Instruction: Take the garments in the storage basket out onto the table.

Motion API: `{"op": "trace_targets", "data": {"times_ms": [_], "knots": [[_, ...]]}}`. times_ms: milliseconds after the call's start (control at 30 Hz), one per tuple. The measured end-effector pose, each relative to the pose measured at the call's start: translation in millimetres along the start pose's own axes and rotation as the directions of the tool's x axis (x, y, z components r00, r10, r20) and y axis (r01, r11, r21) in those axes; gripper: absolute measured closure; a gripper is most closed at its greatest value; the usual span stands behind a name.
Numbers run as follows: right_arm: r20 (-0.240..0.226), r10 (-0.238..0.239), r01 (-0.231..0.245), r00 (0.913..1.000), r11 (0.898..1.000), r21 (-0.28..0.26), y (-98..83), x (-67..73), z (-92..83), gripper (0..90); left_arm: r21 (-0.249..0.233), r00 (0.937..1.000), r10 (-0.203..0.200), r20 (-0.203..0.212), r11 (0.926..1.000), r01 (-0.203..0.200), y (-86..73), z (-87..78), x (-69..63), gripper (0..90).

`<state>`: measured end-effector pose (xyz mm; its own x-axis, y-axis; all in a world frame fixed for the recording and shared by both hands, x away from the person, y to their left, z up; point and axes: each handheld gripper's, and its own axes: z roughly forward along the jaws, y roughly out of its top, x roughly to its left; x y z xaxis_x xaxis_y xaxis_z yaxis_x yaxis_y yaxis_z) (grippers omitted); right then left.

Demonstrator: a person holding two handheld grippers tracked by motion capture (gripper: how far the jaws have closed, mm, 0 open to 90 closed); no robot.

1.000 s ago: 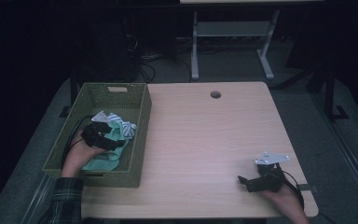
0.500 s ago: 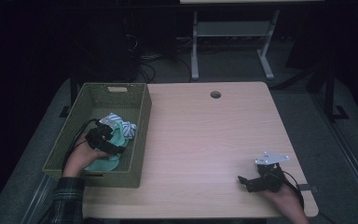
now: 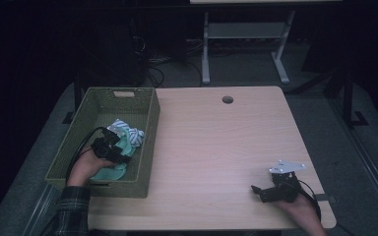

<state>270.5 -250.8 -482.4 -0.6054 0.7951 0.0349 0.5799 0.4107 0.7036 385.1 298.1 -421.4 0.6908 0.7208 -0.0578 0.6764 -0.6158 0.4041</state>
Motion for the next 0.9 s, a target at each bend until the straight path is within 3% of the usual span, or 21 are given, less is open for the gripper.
{"op": "trace_targets", "data": {"times_ms": [100,133,300,433,533,733,900], "knots": [[0.0,0.0,0.0,1.0,1.0,0.0,0.0,0.0,0.0,1.4,0.016,0.9999,-0.012,-0.008,0.9998,0.012,-0.5,-0.3,0.6,54.4],[0.0,0.0,0.0,1.0,1.0,0.0,0.0,0.0,0.0,1.4,0.01,0.9993,-0.035,-0.011,0.9993,0.035,-0.7,-0.6,0.4,58.6],[0.0,0.0,0.0,1.0,1.0,0.0,0.0,0.0,0.0,1.5,0.002,0.9976,-0.068,-0.014,0.9977,0.068,-1.4,-5.5,2.9,78.7],[0.0,0.0,0.0,1.0,1.0,0.0,0.0,0.0,0.0,1.5,-0.045,0.9947,-0.102,0.0,0.9937,0.102,-2.3,-10.8,4.7,83.0],[0.0,0.0,0.0,1.0,1.0,0.0,0.0,0.0,0.0,1.5,-0.077,0.9952,-0.098,0.01,0.9922,0.098,-2.9,-18.3,7.7,83.8],[0.0,0.0,0.0,1.0,1.0,0.0,0.0,0.0,0.0,1.5,-0.198,0.9911,-0.124,0.048,0.9714,0.131,-4.5,-32.2,10.2,84.6],[0.0,0.002,-0.002,1.0,1.0,0.001,0.1,0.0,0.0,1.5,-0.301,0.9876,-0.13,0.088,0.9416,0.151,-6.1,-46.5,12.1,84.9]]}}
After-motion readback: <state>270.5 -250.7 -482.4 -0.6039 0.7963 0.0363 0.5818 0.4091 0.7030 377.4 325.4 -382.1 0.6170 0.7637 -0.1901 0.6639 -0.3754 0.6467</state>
